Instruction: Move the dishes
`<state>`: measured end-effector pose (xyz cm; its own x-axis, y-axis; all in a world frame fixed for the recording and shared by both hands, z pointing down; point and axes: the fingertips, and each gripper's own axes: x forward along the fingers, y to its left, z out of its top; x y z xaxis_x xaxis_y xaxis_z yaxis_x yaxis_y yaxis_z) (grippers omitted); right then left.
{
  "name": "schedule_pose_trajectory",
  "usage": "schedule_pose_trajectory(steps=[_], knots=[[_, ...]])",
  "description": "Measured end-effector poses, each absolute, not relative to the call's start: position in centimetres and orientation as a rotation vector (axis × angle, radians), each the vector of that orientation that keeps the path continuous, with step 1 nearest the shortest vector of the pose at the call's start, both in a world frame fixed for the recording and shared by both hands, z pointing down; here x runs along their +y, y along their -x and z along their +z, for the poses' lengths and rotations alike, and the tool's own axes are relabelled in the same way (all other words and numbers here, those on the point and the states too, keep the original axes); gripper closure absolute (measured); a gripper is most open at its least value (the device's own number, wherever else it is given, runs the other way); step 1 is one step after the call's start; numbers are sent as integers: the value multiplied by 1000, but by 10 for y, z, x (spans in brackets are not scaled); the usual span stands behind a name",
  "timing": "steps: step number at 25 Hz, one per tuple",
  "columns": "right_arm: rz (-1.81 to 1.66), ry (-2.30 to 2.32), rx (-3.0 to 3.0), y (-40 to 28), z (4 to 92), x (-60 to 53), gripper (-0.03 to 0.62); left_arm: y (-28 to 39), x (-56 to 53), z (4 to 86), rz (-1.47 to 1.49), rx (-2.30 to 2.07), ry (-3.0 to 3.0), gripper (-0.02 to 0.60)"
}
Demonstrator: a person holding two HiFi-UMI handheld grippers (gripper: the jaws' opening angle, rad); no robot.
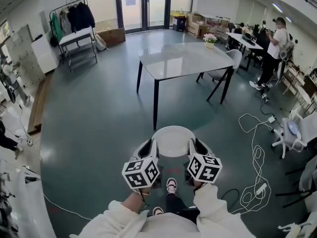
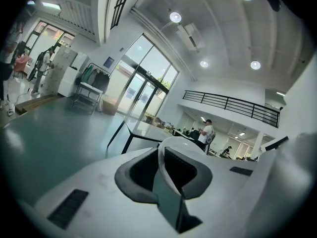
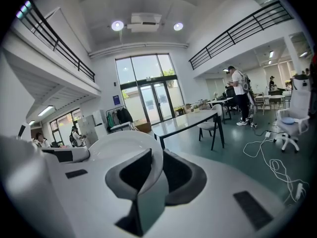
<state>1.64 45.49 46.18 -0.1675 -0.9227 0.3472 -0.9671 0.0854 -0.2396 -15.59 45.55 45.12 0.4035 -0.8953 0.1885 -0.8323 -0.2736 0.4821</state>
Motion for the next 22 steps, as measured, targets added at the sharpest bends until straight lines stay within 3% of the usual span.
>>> schedule_pose_trajectory(steps=[22], knots=[[710,-1949,-2197,-63,470,328,473,108,325,462,-92,-1464,-2130,542]])
